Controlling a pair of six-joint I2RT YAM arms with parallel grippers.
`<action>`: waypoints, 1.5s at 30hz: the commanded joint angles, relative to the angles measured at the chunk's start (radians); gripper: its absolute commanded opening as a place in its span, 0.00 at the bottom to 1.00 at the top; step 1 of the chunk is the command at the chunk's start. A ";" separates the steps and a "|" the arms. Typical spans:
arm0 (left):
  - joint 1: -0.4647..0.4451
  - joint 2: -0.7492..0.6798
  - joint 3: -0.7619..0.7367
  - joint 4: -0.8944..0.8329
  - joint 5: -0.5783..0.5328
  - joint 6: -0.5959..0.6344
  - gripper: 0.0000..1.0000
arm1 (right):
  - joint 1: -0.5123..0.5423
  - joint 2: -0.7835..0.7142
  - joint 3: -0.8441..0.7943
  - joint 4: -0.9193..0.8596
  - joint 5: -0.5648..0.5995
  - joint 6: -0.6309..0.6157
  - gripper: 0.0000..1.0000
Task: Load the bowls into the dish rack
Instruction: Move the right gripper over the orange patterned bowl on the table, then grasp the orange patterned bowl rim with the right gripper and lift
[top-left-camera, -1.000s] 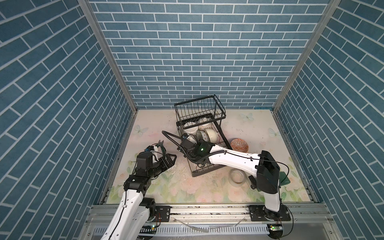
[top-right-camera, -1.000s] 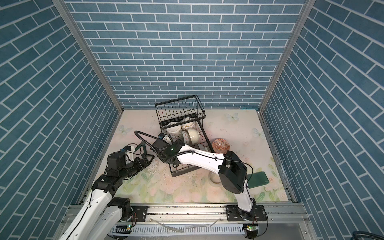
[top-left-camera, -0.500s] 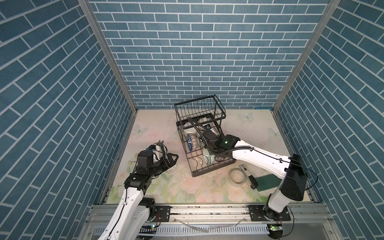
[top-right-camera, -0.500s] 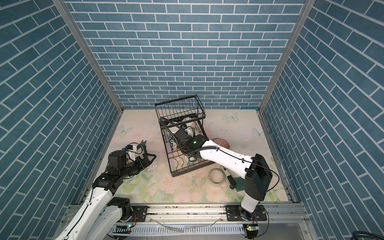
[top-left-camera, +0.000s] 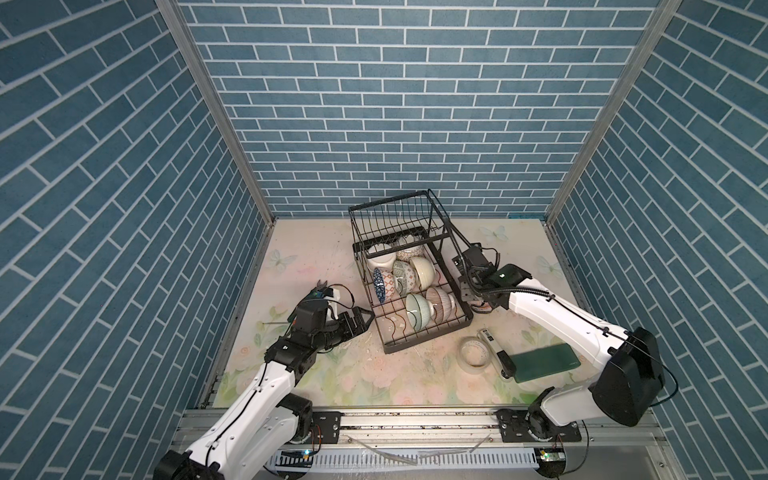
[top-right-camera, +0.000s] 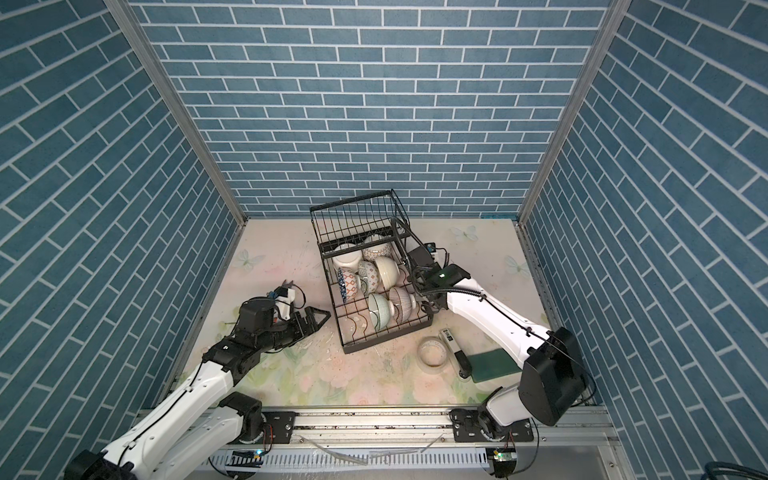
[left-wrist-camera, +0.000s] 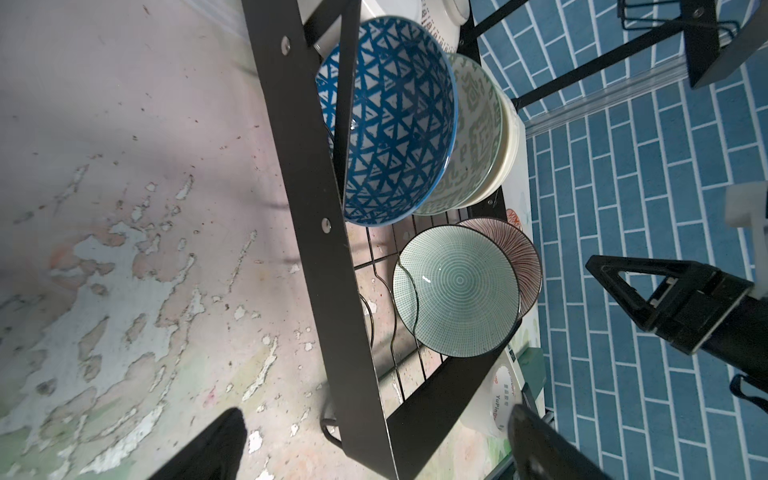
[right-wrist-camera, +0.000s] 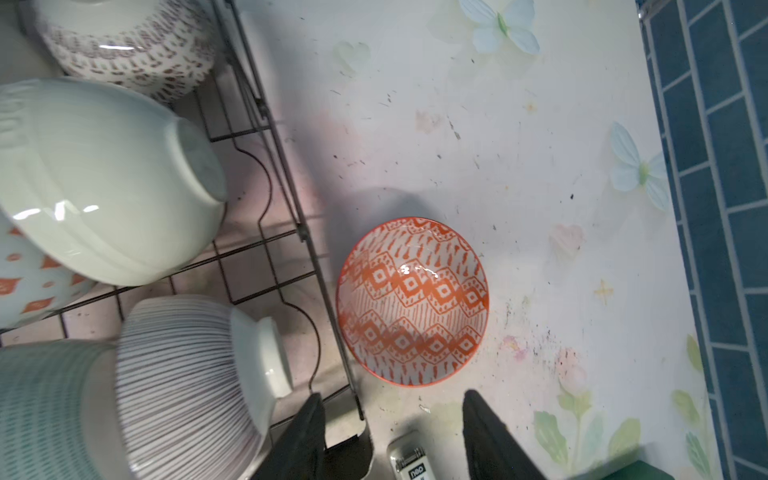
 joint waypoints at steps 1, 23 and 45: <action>-0.032 0.028 -0.003 0.063 -0.033 -0.010 1.00 | -0.063 -0.028 -0.066 0.030 -0.077 0.061 0.54; -0.052 0.069 0.000 0.071 -0.075 -0.017 1.00 | -0.313 0.067 -0.210 0.188 -0.239 0.056 0.44; -0.052 0.088 0.011 0.060 -0.086 -0.007 1.00 | -0.351 0.204 -0.183 0.272 -0.256 0.052 0.02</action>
